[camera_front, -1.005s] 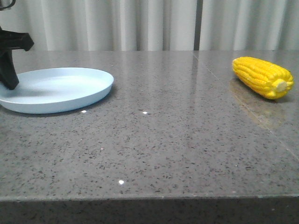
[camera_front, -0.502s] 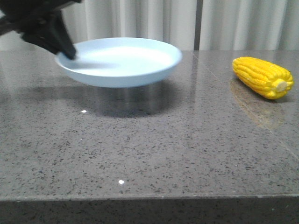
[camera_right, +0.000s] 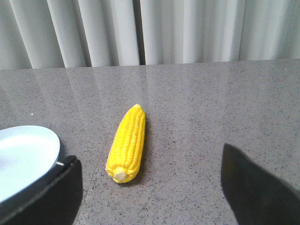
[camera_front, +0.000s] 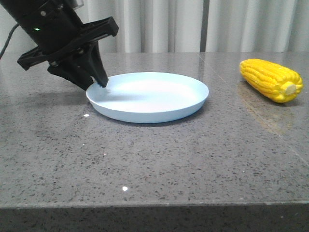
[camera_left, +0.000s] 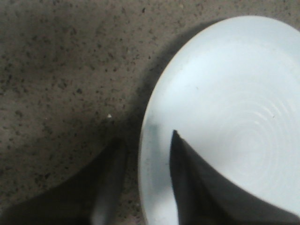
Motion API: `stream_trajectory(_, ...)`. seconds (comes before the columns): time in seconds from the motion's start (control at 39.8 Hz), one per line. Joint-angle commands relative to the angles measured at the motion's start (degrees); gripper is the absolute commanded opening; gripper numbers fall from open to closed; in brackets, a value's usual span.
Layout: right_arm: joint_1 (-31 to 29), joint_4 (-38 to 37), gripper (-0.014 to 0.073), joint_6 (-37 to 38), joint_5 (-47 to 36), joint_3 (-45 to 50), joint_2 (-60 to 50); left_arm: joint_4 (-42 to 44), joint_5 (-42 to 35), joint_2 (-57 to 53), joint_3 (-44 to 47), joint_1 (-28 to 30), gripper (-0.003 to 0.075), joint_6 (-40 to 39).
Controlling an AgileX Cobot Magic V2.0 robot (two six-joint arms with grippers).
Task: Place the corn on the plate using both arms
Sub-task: 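Lift the left gripper away from the plate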
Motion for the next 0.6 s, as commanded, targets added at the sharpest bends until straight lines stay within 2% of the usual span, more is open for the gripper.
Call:
stream_trajectory(0.0,-0.2,0.4,0.0624,-0.4,-4.7,-2.0,1.0,0.7,-3.6,-5.7,-1.9,-0.4,0.045,-0.1)
stream_trajectory(0.05,-0.2,0.4,0.0624,-0.4,-4.7,-2.0,1.0,2.9,-3.8,-7.3,-1.9,-0.3,0.046,-0.2)
stream_trajectory(0.1,-0.2,0.4,0.0624,-0.4,-4.7,-2.0,1.0,5.6,-3.7,-9.7,-1.9,0.2,0.0431,-0.8)
stream_trajectory(0.2,-0.2,0.4,0.0624,-0.4,-4.7,-2.0,1.0,13.2,-1.7,-14.3,-1.9,2.3,0.0294,-3.8)
stream_trajectory(0.23,-0.2,0.4,0.0624,-0.4,-4.7,-2.0,1.0,15.4,-0.5,-15.6,-1.9,3.2,0.0239,-4.8)
stream_trajectory(0.38,-0.2,0.4,0.0624,-0.4,-4.7,-2.0,1.0,25.9,3.9,-23.0,-0.4,7.9,0.0066,-8.4)
stream_trajectory(0.5,-0.2,0.4,0.0624,-0.4,-4.7,-2.0,1.0,27.4,3.3,-29.3,4.3,12.3,-0.0021,-8.4)
stream_trajectory(0.58,-0.2,0.4,0.0624,-0.4,-4.7,-2.0,1.0,27.4,1.2,-33.4,7.8,13.9,-0.002,-8.4)
